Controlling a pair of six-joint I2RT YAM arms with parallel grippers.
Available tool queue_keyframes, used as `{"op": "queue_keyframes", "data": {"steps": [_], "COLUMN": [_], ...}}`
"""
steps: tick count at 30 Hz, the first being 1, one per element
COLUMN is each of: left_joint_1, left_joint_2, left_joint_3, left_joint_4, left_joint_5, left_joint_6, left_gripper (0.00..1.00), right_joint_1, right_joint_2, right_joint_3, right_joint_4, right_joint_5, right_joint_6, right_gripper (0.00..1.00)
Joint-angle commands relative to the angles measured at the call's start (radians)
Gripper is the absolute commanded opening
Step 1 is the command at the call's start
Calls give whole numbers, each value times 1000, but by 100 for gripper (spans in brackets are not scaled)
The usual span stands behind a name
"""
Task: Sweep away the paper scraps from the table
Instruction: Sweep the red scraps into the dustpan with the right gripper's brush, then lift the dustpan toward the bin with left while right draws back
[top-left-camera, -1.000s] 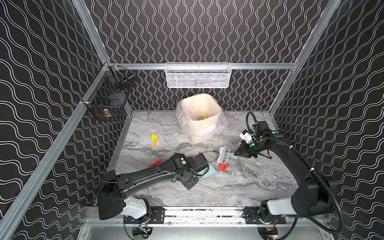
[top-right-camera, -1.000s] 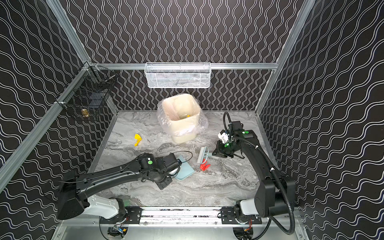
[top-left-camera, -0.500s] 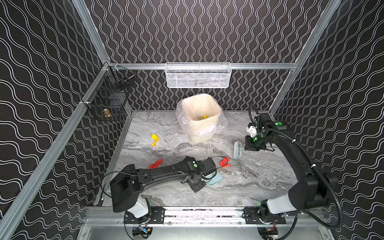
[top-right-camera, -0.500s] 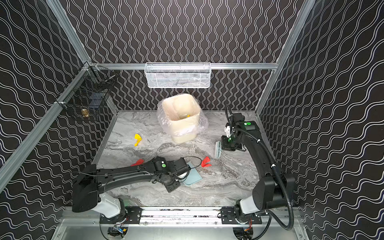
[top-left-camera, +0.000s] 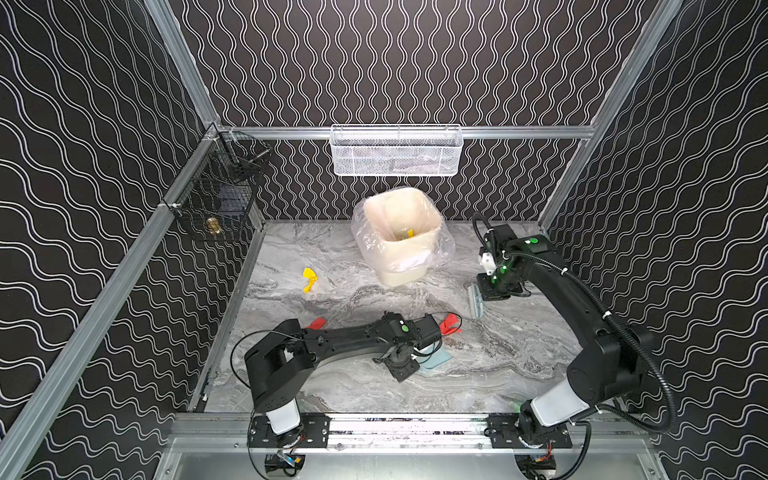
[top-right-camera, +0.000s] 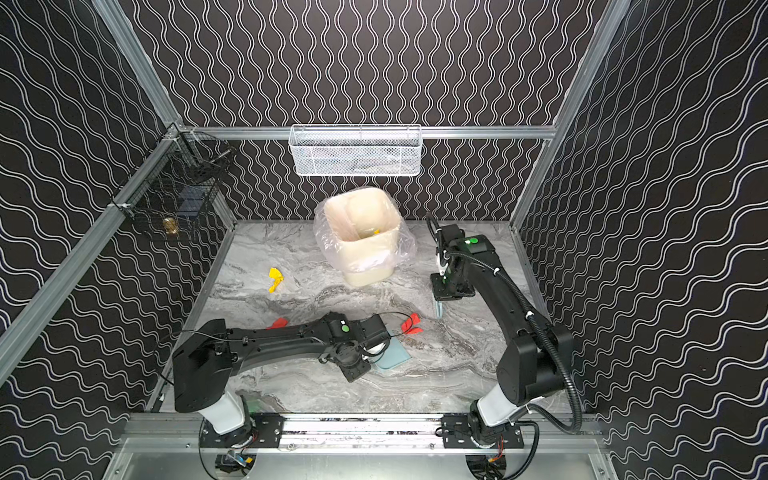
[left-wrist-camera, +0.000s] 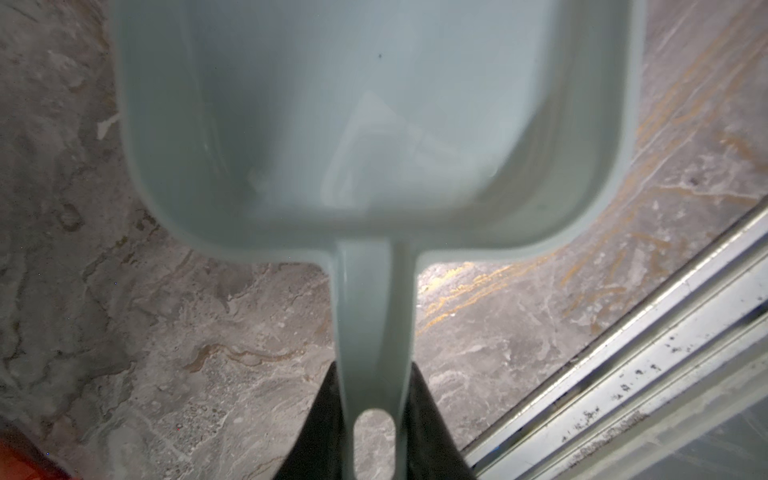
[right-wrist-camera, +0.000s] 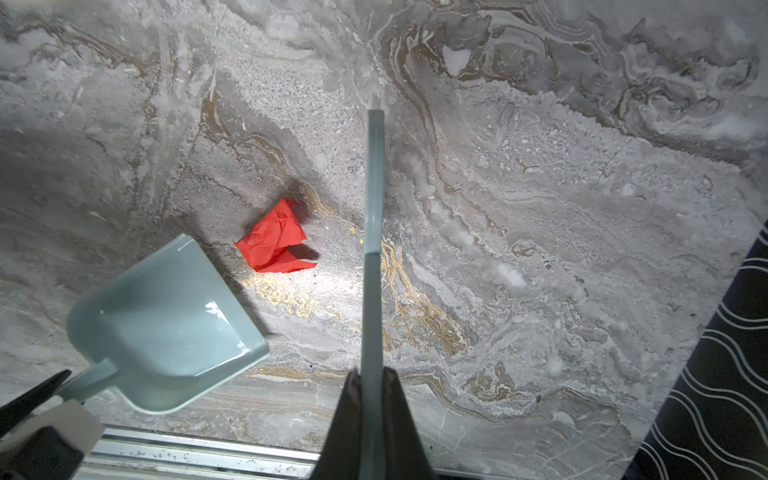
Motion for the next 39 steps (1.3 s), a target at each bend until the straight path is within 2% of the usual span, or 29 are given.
{"op": "queue_keyframes", "data": {"steps": [1,11,12,25,27,31,39], "left_joint_1": [10,22,23,36,36,36,36], "left_joint_2": [11,57,58,53,49,23,-115], "left_joint_3": [11,31,31,9,1,-24,-93], "left_joint_4": [0,0,0,20,23,37,48], "left_joint_5": [4,-6,-6,-12,-15,-29,-103], "left_joint_6": [9,21,23,26,21,5,-22], "left_gripper": [0,0,0,0,0,0,0], "right_joint_1": [34,123,160,341,342,316,167], "right_joint_2": [21,45,41,-11,-17,-49,-109], "right_joint_3": [16,4,-2,-16,-18,-24,10], "right_joint_4": [-22,-31,-31,-46,-51,-46,-27], "right_joint_5": [31,-10,-22,-267,-266,-180,-253], "right_joint_6": [-10,-17,-18,-1,10,42,32], "right_gripper": [0,0,0,0,0,0,0]}}
